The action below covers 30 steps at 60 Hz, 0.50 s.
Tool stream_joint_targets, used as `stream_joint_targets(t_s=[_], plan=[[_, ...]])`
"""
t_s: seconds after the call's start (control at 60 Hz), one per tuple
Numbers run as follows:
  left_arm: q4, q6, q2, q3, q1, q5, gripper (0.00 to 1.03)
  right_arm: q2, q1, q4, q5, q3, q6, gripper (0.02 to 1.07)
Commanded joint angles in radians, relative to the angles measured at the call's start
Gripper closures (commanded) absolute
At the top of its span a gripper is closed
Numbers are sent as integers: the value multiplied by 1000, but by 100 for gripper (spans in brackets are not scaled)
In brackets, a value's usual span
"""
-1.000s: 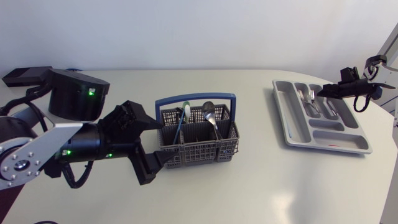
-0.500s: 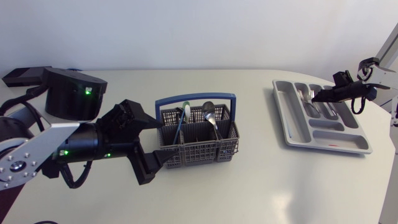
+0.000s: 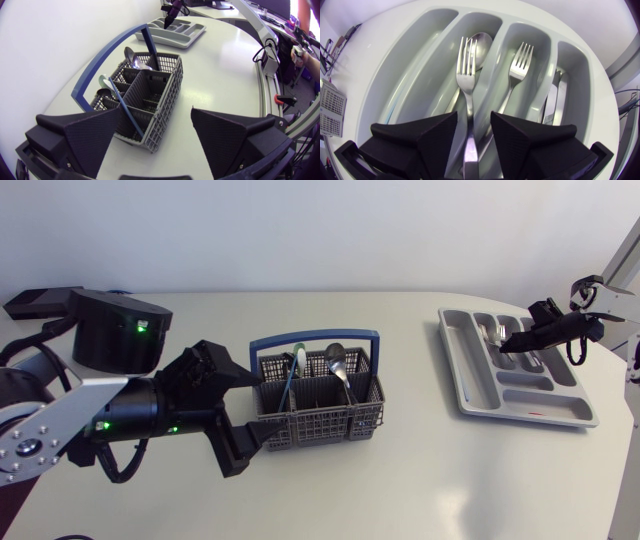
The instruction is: Sort the cutlery from the basket into the organizer compartments.
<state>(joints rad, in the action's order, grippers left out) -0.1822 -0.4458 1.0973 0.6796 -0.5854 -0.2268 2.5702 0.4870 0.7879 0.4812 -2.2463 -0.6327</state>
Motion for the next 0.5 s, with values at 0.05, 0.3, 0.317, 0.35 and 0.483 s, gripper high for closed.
stream_joint_targets(t_s=[0.05, 0.3, 0.317, 0.35, 0.483], plan=[[7, -11, -13, -20, -8, 0, 7, -18, -13, 27, -4, -2, -41, 62], [9, -11, -8, -18, -10, 0, 7, -16, -13, 27, -3, 5, -44, 79], [9, -11, -8, -18, -10, 0, 7, -16, -13, 27, -1, 5, -44, 80], [9, -11, -8, -18, -10, 0, 7, -16, -13, 27, -1, 5, -44, 80], [9, -10, -7, -17, -13, 0, 7, -13, -13, 28, -3, 7, -44, 90]])
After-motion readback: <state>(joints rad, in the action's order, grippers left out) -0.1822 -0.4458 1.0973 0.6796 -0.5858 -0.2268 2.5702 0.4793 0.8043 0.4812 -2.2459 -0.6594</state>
